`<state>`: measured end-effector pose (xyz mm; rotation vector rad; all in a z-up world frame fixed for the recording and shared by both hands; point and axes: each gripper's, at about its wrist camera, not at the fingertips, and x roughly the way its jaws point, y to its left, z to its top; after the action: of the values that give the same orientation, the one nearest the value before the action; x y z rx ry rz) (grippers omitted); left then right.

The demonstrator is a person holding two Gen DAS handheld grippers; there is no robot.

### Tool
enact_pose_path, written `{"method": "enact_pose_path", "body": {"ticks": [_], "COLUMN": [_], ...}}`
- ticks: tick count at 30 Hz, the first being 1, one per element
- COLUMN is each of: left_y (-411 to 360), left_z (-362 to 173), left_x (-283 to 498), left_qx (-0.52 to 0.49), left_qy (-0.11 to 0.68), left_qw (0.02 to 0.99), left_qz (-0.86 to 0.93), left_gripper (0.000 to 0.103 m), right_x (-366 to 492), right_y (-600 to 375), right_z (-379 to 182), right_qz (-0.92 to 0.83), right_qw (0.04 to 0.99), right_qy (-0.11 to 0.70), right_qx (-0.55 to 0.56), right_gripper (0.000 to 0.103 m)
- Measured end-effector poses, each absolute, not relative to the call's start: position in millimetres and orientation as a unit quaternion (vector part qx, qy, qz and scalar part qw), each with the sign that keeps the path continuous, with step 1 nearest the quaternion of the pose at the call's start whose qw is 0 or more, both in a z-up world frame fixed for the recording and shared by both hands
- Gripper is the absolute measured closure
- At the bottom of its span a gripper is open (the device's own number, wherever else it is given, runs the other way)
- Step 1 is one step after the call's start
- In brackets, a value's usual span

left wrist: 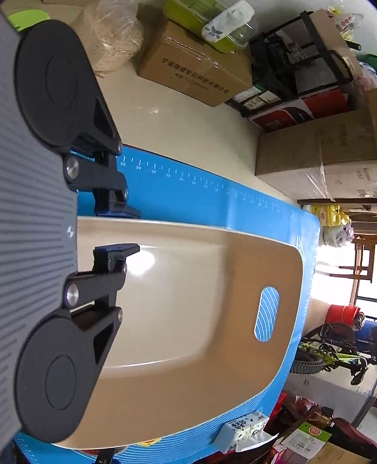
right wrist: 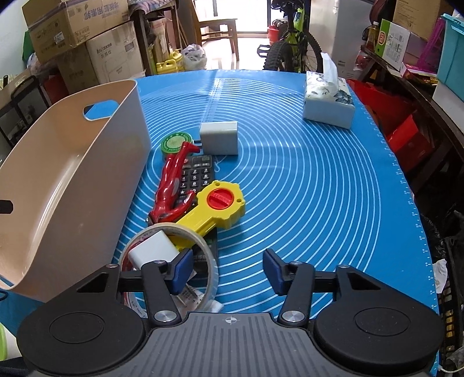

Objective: Organize rigid objects
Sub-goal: 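Move the left tool over the beige bin while the right tool reaches the tape roll, then grasp the clear tape roll by its rim with the right tool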

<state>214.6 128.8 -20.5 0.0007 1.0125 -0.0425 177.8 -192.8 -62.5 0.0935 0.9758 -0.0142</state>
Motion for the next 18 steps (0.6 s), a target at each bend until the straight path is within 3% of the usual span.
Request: {"method": "enact_pose_path", "body": {"ticks": [3, 7, 9, 11, 13, 18], "left_y": [132.9, 133.8, 133.0, 133.7, 134.2, 133.5], "left_z": [-20.9, -21.7, -21.9, -22.2, -22.3, -22.7], "left_x": [215.1, 214.4, 214.1, 213.7, 213.8, 213.9], "left_qx": [-0.003, -0.011, -0.009, -0.011, -0.014, -0.011], "left_qy": [0.489, 0.489, 0.489, 0.490, 0.490, 0.490], "left_qw": [0.872, 0.872, 0.872, 0.872, 0.871, 0.871], "left_qz": [-0.010, -0.013, -0.012, -0.012, -0.012, -0.011], "left_gripper": [0.098, 0.098, 0.098, 0.098, 0.098, 0.098], "right_x": [179.7, 182.3, 183.2, 183.9, 183.7, 181.0], "right_y": [-191.4, -190.8, -189.8, -188.3, -186.8, -184.9], "right_z": [-64.7, -66.8, -67.7, -69.2, -69.5, -66.2], "right_qz": [-0.005, -0.002, 0.003, 0.010, 0.015, 0.019], "right_qw": [0.882, 0.881, 0.880, 0.879, 0.879, 0.884], "right_qy": [0.469, 0.470, 0.472, 0.474, 0.474, 0.463], "right_qx": [0.044, 0.049, 0.050, 0.052, 0.053, 0.054], "right_gripper": [0.053, 0.055, 0.062, 0.076, 0.082, 0.083]}}
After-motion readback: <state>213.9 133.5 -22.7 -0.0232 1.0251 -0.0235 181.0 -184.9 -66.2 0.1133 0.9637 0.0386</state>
